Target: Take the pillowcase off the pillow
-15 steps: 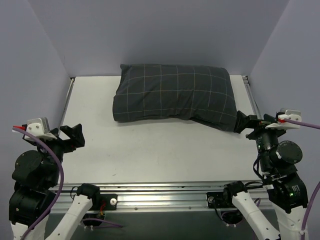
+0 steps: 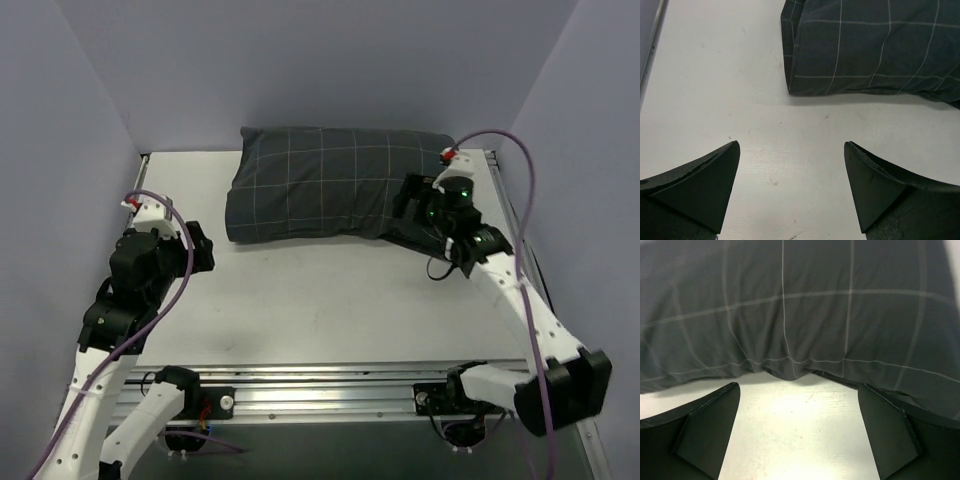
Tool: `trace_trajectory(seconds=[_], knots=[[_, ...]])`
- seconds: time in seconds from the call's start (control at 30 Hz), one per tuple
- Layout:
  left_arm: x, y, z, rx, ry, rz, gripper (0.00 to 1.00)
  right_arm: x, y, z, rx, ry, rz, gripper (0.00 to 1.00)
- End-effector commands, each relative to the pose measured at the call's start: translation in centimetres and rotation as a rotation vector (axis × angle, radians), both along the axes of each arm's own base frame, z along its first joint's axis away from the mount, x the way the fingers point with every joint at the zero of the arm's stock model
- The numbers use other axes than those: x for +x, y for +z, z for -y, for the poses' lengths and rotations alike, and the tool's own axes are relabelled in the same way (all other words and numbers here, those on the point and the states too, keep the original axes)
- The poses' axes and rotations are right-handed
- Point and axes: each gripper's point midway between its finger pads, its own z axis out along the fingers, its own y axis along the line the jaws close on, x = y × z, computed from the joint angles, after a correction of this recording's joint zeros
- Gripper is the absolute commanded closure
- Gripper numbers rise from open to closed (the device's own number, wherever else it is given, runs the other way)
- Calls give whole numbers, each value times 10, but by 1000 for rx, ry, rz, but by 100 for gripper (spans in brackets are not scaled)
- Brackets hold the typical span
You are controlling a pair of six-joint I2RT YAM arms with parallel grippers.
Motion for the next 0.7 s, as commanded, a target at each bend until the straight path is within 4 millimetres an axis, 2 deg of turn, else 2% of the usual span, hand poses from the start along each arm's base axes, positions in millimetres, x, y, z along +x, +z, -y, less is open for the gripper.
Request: trace_trajectory(seconds=[0.0, 0.03, 0.07, 0.1, 0.13, 0.17, 0.2, 0.23, 0.27, 0.3, 0.33, 0.37, 0.4, 0.43, 0.47, 0.5, 0.57, 0.6, 0.67], knots=[[17, -2, 11, -33, -31, 62, 6, 47, -19, -37, 36, 39, -28, 0], [18, -8, 12, -28, -32, 53, 6, 53, -22, -52, 19, 62, -26, 0], [20, -20, 11, -18, -25, 31, 6, 63, -20, -56, -2, 45, -11, 0], [22, -25, 10, -11, -20, 24, 6, 75, -40, -67, -26, 50, -53, 0], [22, -29, 8, -5, -10, 14, 6, 81, -29, -87, -26, 73, -28, 0], [23, -35, 5, 4, 6, 6, 6, 90, -27, -92, -57, 46, -5, 0], [24, -42, 4, 7, 12, -7, 6, 99, -41, -105, -95, 46, -19, 0], [24, -45, 4, 10, 10, -15, 6, 99, -38, -131, -114, 80, 11, 0], [24, -45, 4, 12, 12, -19, 6, 107, -31, -143, -110, 80, 67, 0], [24, -47, 3, 15, 16, -25, 6, 114, -48, -155, -151, 98, 62, 0], [24, -48, 2, 17, 21, -27, 6, 118, -50, -166, -162, 116, 79, 0], [24, -49, 1, 20, 26, -28, 6, 122, -38, -186, -153, 139, 134, 0], [24, -49, -2, 26, 42, -31, 6, 128, -55, -197, -188, 146, 124, 0], [23, -50, -4, 27, 50, -32, 6, 132, -59, -203, -240, 150, 137, 0], [22, -49, -5, 27, 53, -27, 6, 135, -47, -221, -238, 167, 173, 0], [23, -48, -6, 28, 60, -24, 6, 140, -69, -234, -270, 188, 150, 0], [22, -47, -8, 29, 69, -19, 6, 145, -77, -253, -293, 234, 162, 0], [21, -44, -10, 26, 79, -8, 6, 147, -90, -268, -309, 253, 157, 0], [19, -42, -14, 26, 95, 4, 6, 150, -105, -277, -356, 266, 135, 0]])
